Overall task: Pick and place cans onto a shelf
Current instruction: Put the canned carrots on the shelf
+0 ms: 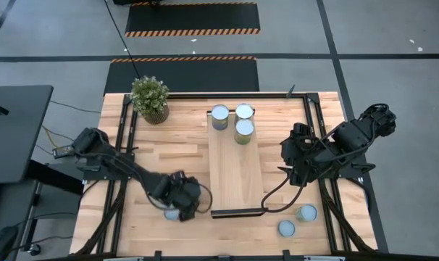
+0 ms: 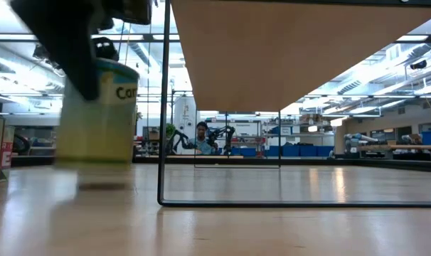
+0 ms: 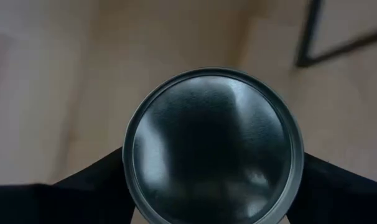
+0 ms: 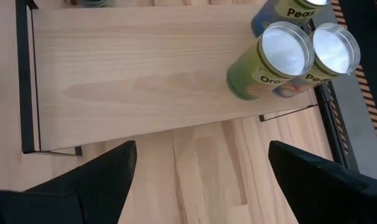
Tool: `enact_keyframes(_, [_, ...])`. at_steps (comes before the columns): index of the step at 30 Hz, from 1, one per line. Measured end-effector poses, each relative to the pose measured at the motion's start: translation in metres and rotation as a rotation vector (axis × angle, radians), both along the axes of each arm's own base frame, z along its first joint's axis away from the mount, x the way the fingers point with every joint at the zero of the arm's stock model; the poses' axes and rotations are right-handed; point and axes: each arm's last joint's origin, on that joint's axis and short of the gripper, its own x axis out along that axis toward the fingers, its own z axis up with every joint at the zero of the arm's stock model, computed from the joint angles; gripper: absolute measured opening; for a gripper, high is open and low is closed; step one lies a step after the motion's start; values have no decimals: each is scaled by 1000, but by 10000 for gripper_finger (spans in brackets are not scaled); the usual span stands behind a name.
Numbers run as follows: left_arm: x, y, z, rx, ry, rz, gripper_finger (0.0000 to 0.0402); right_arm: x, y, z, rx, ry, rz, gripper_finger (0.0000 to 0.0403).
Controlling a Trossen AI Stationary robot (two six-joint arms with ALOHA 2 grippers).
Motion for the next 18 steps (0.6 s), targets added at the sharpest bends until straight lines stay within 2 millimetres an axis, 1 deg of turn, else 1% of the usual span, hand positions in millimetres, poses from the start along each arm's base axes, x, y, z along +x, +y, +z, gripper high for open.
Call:
enact_keyframes(4, [-7,30,21,34,23,22,312,-7,-4,5,43,-18,-13,372])
enact_keyframes(8, [-13,64,53,14,-60,57,311,-17,-11,12,77,-62,-50,372])
enact_keyframes(11, [-17,90,72,-3,-106,96,310,-23,-15,16,79,-98,-74,372])
enact_keyframes(15, [-12,122,104,-29,-166,152,311,-25,-17,17,64,-116,-82,372])
enact_keyframes(18, [-5,140,128,-2,-220,157,311,-25,-17,17,57,-116,-78,372])
